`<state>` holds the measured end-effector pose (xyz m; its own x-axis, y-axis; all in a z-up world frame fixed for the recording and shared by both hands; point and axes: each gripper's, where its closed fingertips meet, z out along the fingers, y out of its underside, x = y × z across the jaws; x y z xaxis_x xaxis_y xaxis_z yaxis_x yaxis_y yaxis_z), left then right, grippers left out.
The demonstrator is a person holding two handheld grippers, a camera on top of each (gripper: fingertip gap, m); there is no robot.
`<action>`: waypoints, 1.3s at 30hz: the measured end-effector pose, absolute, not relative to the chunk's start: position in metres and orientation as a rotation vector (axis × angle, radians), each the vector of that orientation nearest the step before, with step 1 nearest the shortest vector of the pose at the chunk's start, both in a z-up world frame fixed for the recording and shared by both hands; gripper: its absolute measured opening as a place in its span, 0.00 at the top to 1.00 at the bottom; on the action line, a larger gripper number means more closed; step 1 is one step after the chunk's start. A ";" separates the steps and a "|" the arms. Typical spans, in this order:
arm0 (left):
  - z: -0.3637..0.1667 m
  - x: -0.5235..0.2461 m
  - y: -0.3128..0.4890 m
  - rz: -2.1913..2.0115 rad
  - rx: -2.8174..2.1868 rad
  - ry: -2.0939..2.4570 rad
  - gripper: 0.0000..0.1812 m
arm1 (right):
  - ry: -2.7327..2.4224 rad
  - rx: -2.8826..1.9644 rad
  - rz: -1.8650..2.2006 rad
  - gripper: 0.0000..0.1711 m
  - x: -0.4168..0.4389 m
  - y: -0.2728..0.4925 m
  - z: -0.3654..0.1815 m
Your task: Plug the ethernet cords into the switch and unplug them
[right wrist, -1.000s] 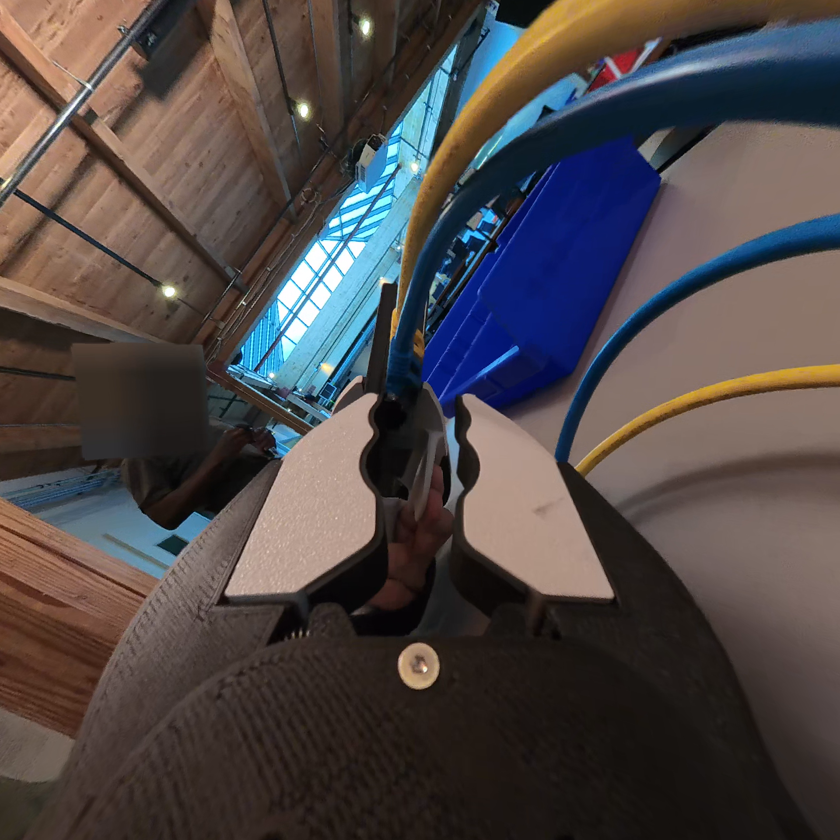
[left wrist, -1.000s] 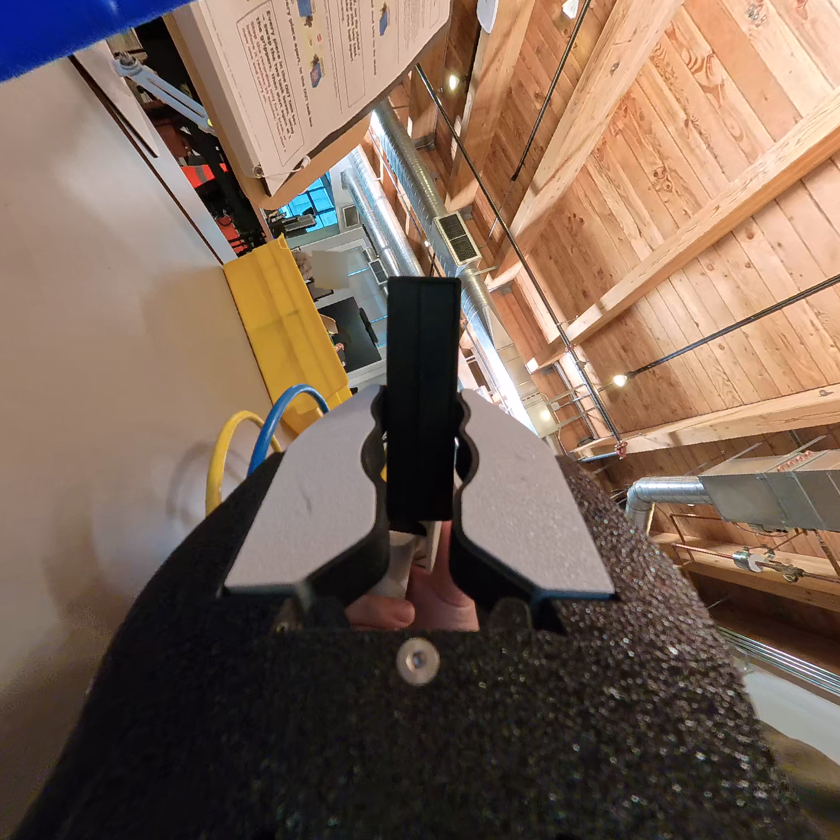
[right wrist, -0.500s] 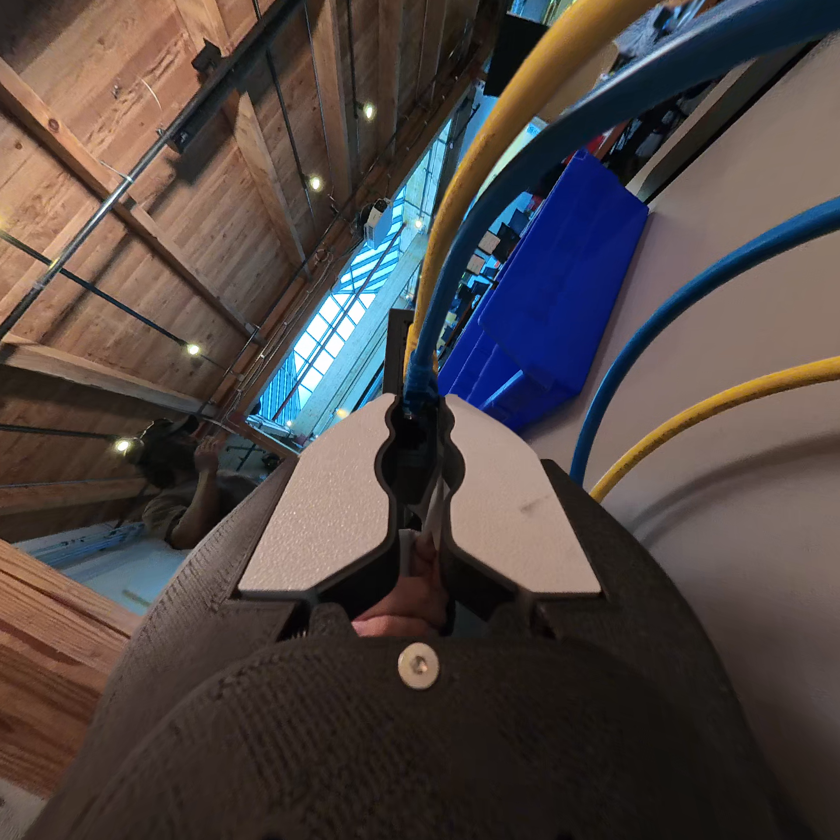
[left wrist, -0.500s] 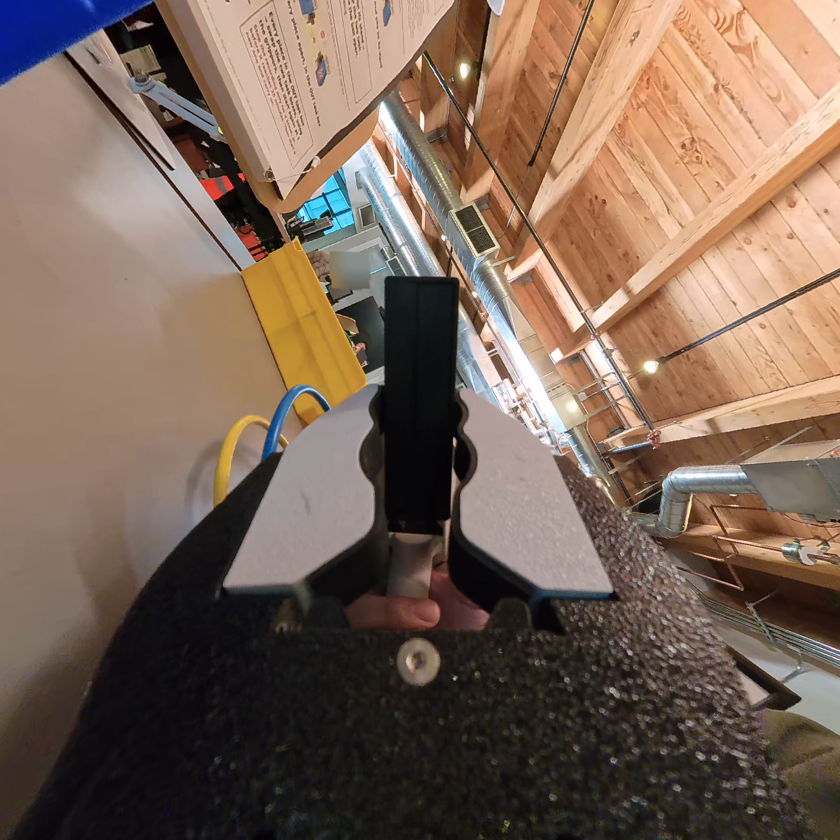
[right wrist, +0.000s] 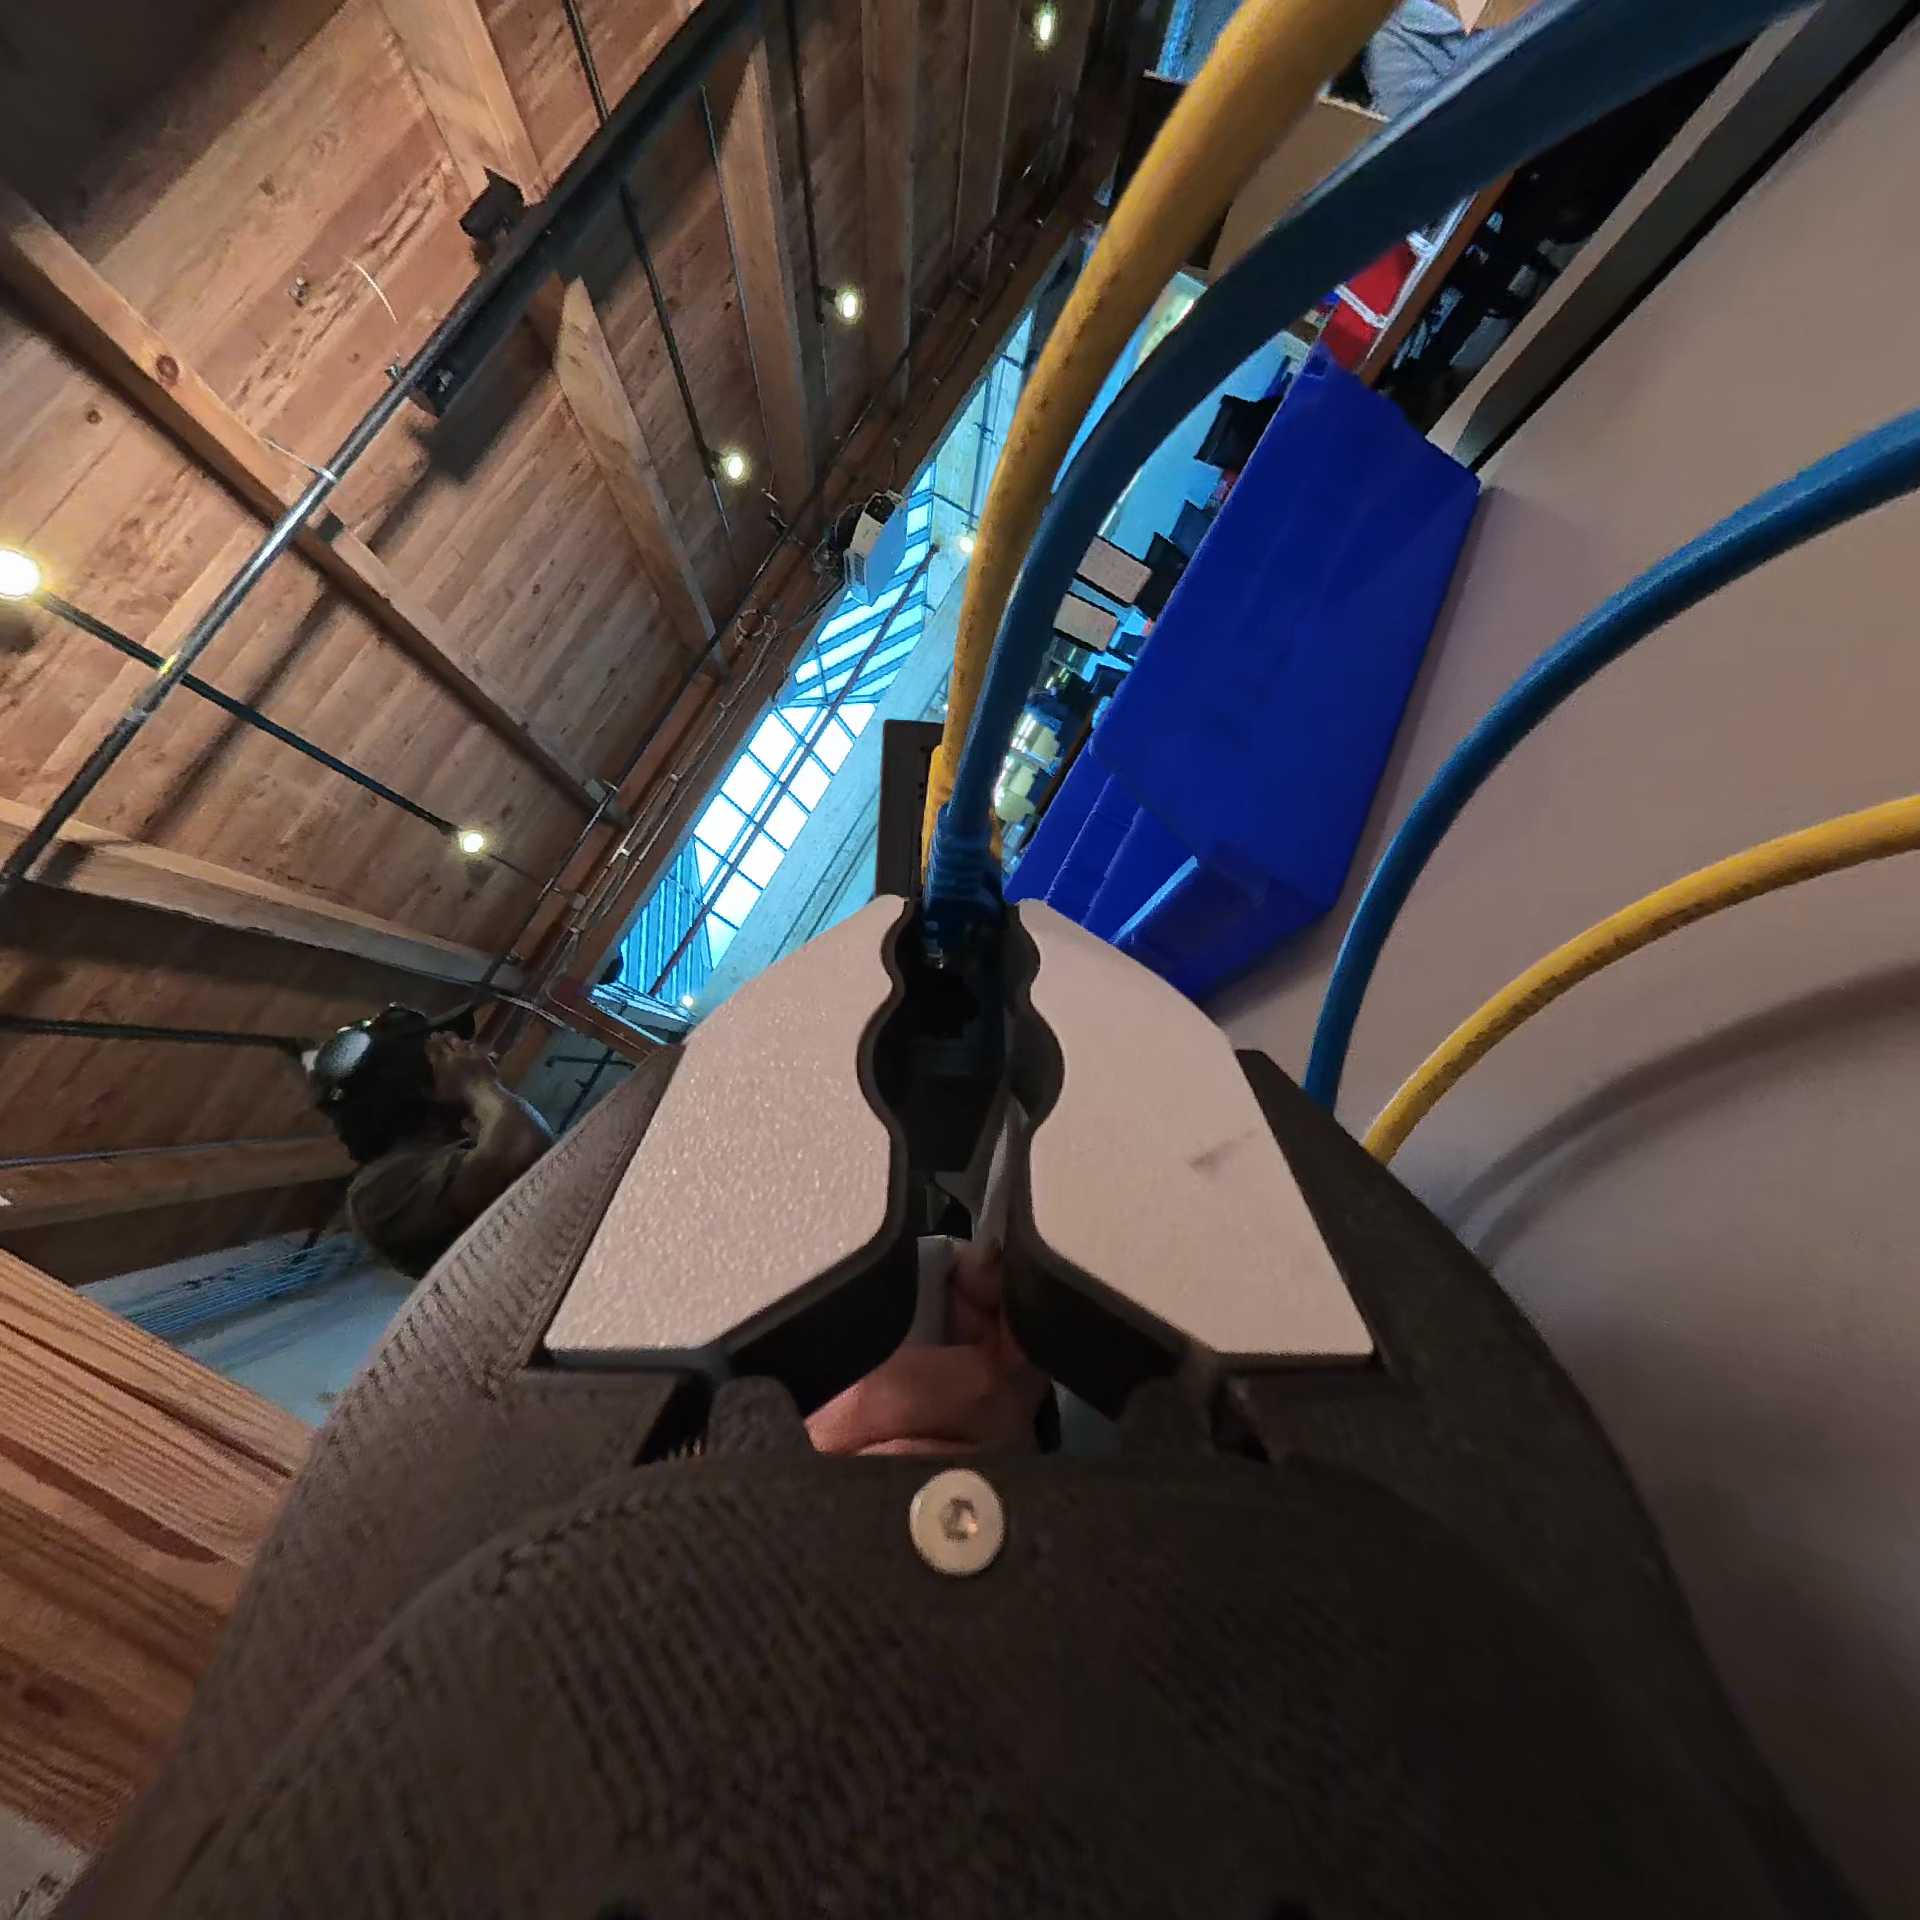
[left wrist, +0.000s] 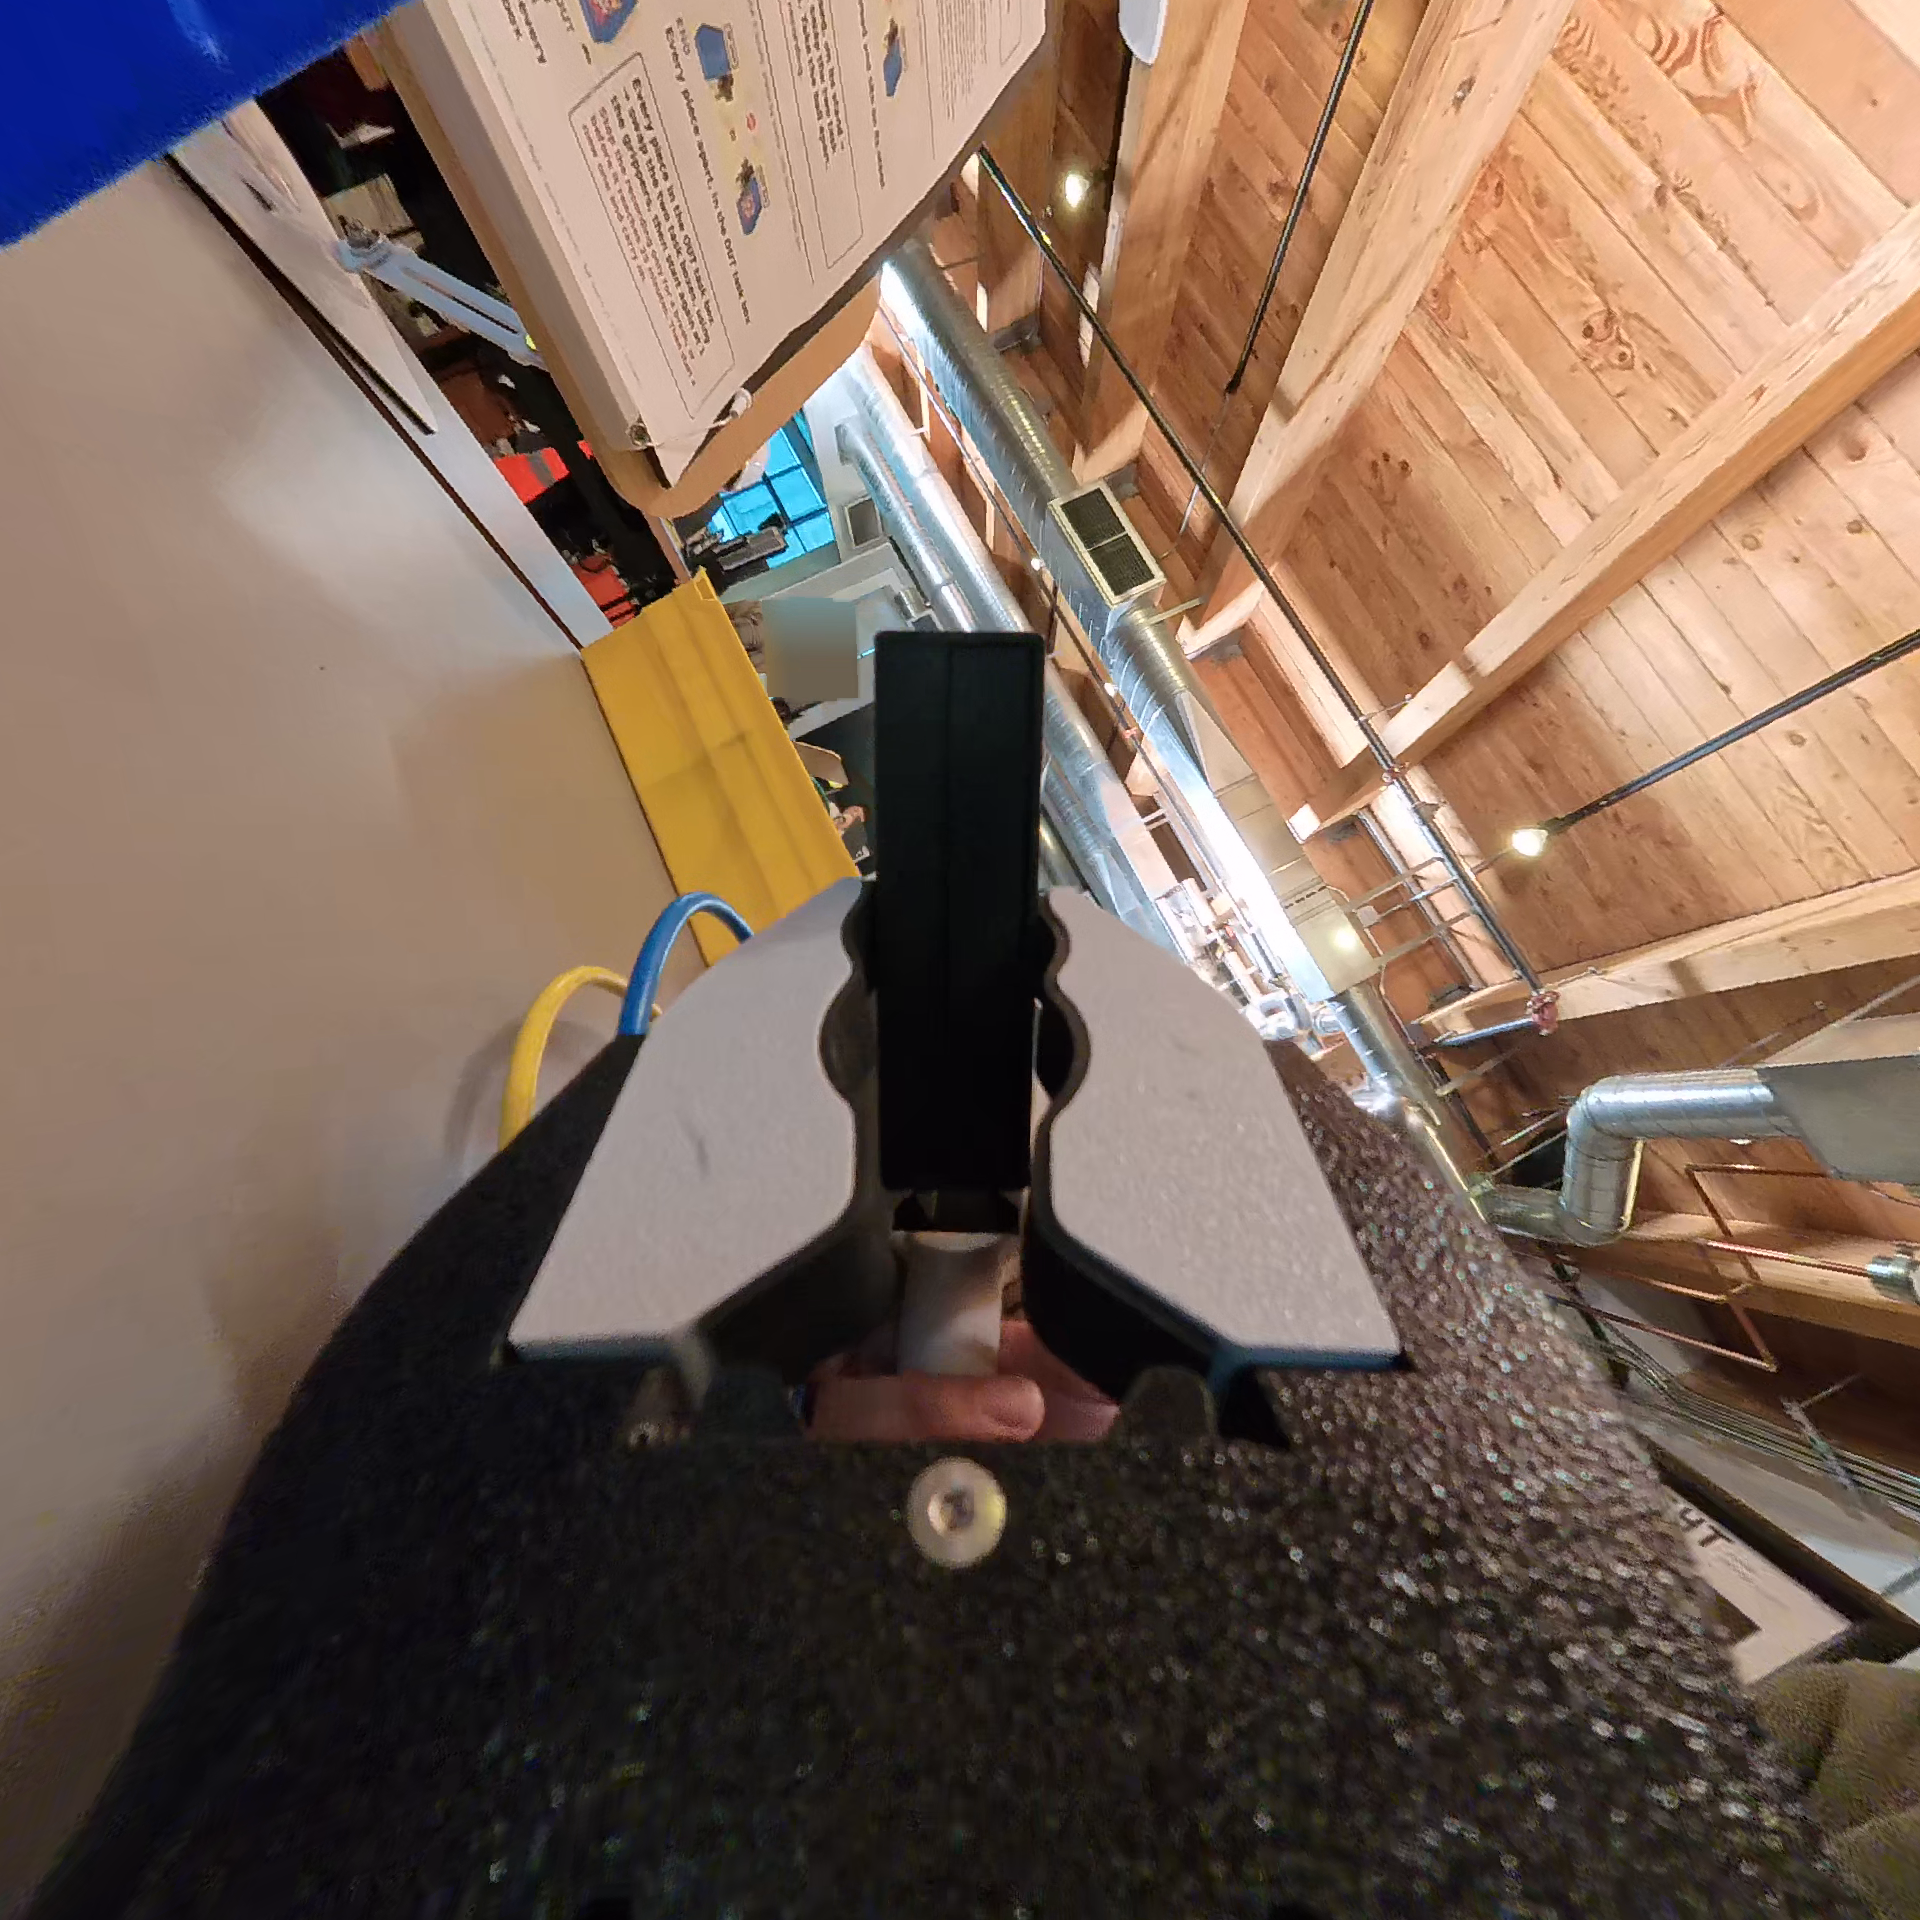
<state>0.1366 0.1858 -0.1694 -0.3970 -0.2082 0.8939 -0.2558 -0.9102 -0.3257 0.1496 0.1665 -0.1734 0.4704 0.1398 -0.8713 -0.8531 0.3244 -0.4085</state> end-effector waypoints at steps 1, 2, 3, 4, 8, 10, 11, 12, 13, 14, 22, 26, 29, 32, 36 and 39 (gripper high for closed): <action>-0.169 0.137 0.186 2.523 1.712 -0.656 0.86 | 0.838 -1.032 0.763 0.92 0.149 0.167 -0.173; -0.170 0.137 0.187 2.525 1.719 -0.653 0.86 | 0.846 -1.037 0.755 0.92 0.150 0.167 -0.175; -0.170 0.137 0.187 2.528 1.725 -0.647 0.86 | 0.845 -1.042 0.748 0.92 0.149 0.168 -0.175; -0.170 0.137 0.188 2.535 1.719 -0.632 0.86 | 0.831 -1.051 0.730 0.92 0.149 0.168 -0.174; -0.170 0.138 0.192 2.592 1.707 -0.537 0.85 | 0.793 -1.081 0.728 0.91 0.150 0.172 -0.174; -0.171 0.138 0.193 2.621 1.714 -0.515 0.85 | 0.768 -1.105 0.728 0.91 0.151 0.173 -0.174; -0.171 0.139 0.193 2.627 1.715 -0.513 0.86 | 0.763 -1.121 0.730 0.91 0.151 0.173 -0.174; -0.171 0.138 0.193 2.642 1.714 -0.518 0.86 | 0.750 -1.132 0.744 0.91 0.150 0.173 -0.173; -0.171 0.138 0.194 2.658 1.713 -0.537 0.86 | 0.742 -1.143 0.746 0.92 0.150 0.173 -0.173; -0.170 0.138 0.193 2.662 1.718 -0.555 0.86 | 0.734 -1.161 0.740 0.92 0.150 0.172 -0.173; -0.171 0.142 0.183 2.666 1.678 -0.390 0.85 | 0.665 -1.237 0.668 0.91 0.161 0.171 -0.167; -0.177 0.141 0.191 2.666 1.707 -0.331 0.86 | 0.650 -1.286 0.682 0.91 0.156 0.177 -0.174; -0.178 0.139 0.197 2.684 1.745 -0.436 0.86 | 0.642 -1.301 0.702 0.92 0.153 0.179 -0.177; -0.175 0.138 0.196 2.676 1.703 -0.474 0.86 | 0.577 -1.358 0.682 0.92 0.154 0.181 -0.170; -0.167 0.139 0.190 2.729 1.621 -0.448 0.85 | 0.570 -1.304 0.728 0.92 0.157 0.184 -0.155; -0.167 0.136 0.197 2.729 1.612 -0.375 0.85 | 0.580 -1.345 0.740 0.92 0.152 0.186 -0.162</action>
